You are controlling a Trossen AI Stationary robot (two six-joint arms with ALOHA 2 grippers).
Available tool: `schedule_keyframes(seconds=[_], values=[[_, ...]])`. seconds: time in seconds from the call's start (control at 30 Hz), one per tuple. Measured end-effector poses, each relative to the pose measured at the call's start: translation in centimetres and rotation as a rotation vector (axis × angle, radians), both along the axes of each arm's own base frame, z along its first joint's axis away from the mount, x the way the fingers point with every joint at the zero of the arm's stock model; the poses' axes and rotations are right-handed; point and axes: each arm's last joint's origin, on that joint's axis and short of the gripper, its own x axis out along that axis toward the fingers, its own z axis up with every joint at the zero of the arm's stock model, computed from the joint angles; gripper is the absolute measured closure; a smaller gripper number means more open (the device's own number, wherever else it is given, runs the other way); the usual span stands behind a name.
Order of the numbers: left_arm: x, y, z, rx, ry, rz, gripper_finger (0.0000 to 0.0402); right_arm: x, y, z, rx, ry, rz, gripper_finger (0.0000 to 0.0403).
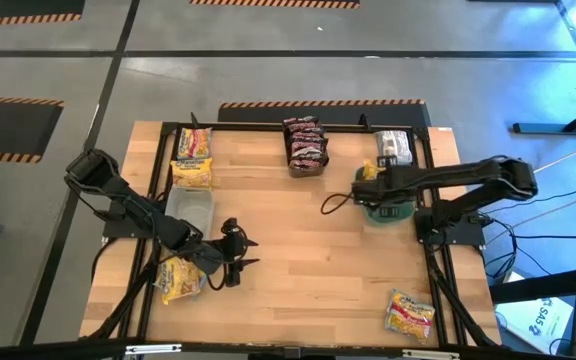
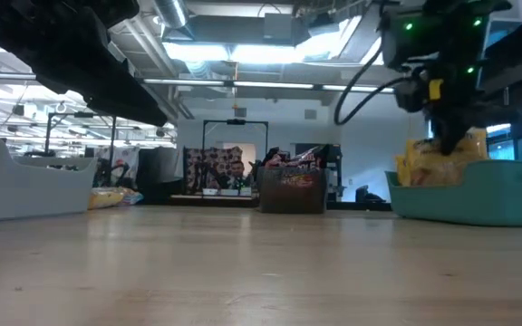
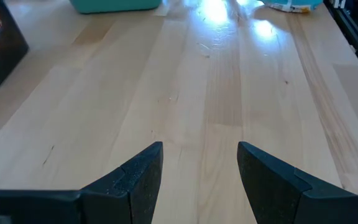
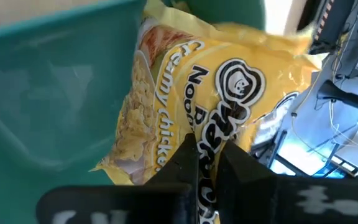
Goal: Sort Maruchan noodles
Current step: Put the yellow noodle pack into the blue bin
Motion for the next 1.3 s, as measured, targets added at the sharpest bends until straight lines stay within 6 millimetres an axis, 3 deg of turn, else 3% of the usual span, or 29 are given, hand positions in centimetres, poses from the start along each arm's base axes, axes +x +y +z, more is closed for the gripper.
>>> schedule_keyframes(seconds=[0.4,0.87,1.13,1.3], values=[[0.0,0.0,0.0,0.0,0.0,0.0,0.02,1.7,-0.7,-2.5,-0.031,0.085,-0.006,0.0375],[0.0,0.0,0.0,-0.002,0.001,-0.005,0.02,1.6,-0.8,-2.5,-0.086,0.102,-0.021,0.0204],[0.0,0.0,0.0,-0.008,0.0,0.0,0.02,2.2,-0.8,1.3,-0.09,0.072,-0.14,0.02],[0.3,-0.2,0.6,-0.055,-0.065,0.01,0.02,3.3,0.8,4.7,-0.04,-0.144,-0.309,0.0218]])
